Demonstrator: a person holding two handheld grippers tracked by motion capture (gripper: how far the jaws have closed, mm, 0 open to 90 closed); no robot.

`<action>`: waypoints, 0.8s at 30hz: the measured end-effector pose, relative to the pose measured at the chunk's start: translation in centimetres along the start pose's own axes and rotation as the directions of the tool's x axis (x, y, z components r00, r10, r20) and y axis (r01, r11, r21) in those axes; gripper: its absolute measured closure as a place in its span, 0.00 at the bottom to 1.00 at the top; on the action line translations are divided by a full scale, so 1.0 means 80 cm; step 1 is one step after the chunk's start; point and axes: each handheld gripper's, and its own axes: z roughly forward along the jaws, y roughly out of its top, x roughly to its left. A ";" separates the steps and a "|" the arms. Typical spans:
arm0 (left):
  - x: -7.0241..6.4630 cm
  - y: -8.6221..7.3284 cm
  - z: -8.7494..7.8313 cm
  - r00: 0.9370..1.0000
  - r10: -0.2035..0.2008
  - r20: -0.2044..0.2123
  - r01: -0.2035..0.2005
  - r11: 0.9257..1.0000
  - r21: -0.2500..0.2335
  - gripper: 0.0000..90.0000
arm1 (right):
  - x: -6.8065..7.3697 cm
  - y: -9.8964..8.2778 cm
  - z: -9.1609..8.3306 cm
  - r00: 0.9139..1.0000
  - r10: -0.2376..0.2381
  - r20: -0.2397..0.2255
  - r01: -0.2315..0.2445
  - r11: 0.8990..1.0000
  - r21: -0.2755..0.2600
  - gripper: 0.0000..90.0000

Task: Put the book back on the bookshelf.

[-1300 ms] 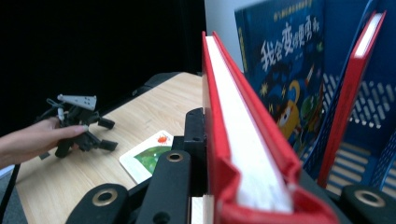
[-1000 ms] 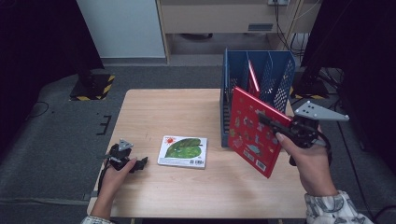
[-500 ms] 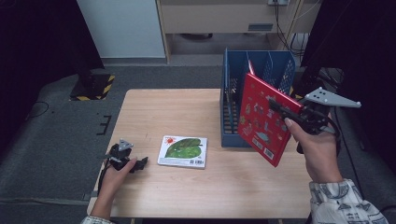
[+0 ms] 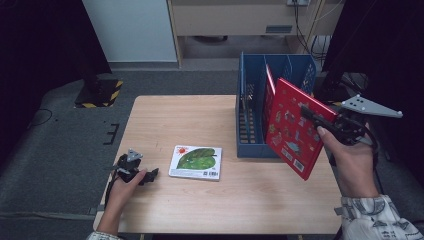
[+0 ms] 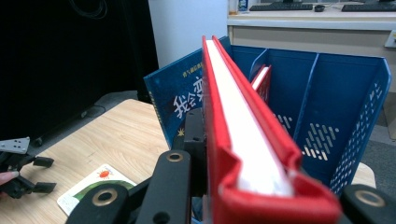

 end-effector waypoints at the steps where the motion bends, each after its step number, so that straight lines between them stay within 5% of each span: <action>1: 0.000 0.000 0.000 1.000 0.000 0.000 0.000 1.000 0.000 0.00 | -0.001 0.000 -0.001 1.000 0.001 0.000 -0.001 1.000 0.002 0.88; 10: -0.001 0.000 0.000 1.000 -0.002 0.001 0.002 1.000 -0.002 0.00 | -0.014 -0.003 -0.006 0.999 0.013 0.033 -0.014 1.000 0.001 0.88; 24: -0.001 0.000 0.000 1.000 -0.003 0.001 0.003 1.000 -0.002 0.00 | -0.037 0.000 0.017 0.993 0.047 0.111 -0.047 0.999 0.000 0.88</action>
